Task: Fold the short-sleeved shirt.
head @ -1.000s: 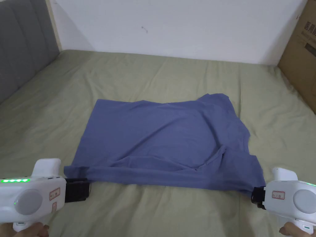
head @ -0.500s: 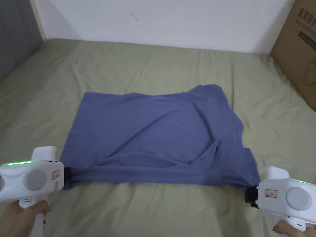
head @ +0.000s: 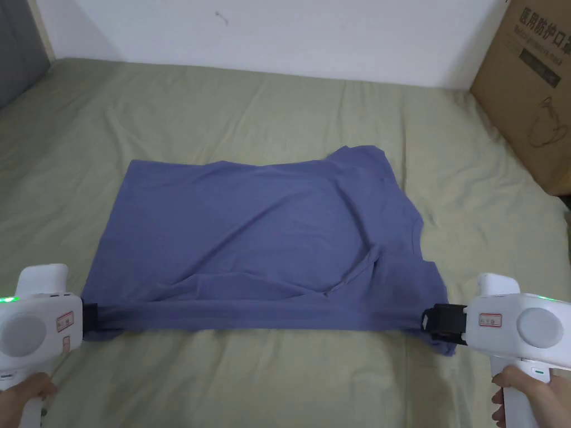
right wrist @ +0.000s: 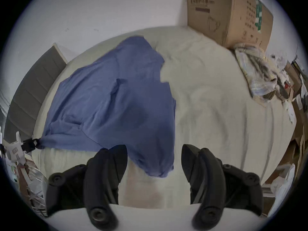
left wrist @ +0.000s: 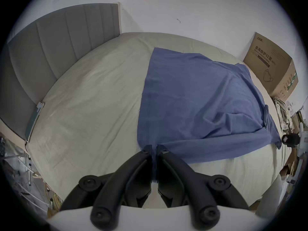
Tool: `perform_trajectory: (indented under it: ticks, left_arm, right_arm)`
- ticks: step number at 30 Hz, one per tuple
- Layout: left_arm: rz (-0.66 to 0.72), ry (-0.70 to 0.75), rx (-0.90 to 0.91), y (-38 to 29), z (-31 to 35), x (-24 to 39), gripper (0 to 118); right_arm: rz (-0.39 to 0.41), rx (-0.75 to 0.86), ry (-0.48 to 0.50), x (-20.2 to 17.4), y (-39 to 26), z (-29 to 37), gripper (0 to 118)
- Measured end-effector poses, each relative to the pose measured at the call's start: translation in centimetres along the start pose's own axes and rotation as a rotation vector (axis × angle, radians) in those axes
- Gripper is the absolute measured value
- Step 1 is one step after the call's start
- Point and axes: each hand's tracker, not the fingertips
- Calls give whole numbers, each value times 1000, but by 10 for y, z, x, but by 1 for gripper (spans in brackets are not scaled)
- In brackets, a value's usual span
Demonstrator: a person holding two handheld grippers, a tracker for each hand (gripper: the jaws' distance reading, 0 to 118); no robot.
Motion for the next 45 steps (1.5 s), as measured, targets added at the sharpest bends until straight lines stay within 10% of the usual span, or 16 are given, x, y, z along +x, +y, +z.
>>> perform_trajectory:
  ticks: [1, 3, 29, 31, 32, 34, 35, 40, 43, 45]
  left_arm:
    - [5, -1, -2, 1, 0, -1, 4]
    - [18, -1, 0, 1, 0, -2, 4]
    - [-62, 65, -27, 148, -70, 23, 6]
    - [-66, 71, -43, 147, -82, 26, 36]
    - [-70, 85, -65, 145, -87, 26, 82]
    - [-67, 71, -91, 138, -89, 23, 112]
    - [-58, 47, -75, 134, -84, 21, 107]
    - [-36, 38, -47, 122, -58, 13, 104]
    - [27, -27, 11, 113, -30, 10, 56]
    - [18, -26, 26, 101, -11, 13, 6]
  right_arm:
    - [14, -17, 10, 1, -3, -7, 62]
    - [21, -35, 3, -1, -8, -17, 4]
    - [129, 67, -73, -56, 170, -55, 3]
    - [131, 61, -87, -57, 168, -68, 3]
    - [126, 48, -102, -58, 167, -73, 9]
    - [102, 39, -86, -54, 163, -76, 41]
    - [86, 38, -71, -50, 159, -76, 65]
    - [117, 74, -86, -49, 146, -56, 66]
    - [144, 159, -71, -55, 136, -35, 52]
    - [120, 227, -65, -59, 127, -20, 7]
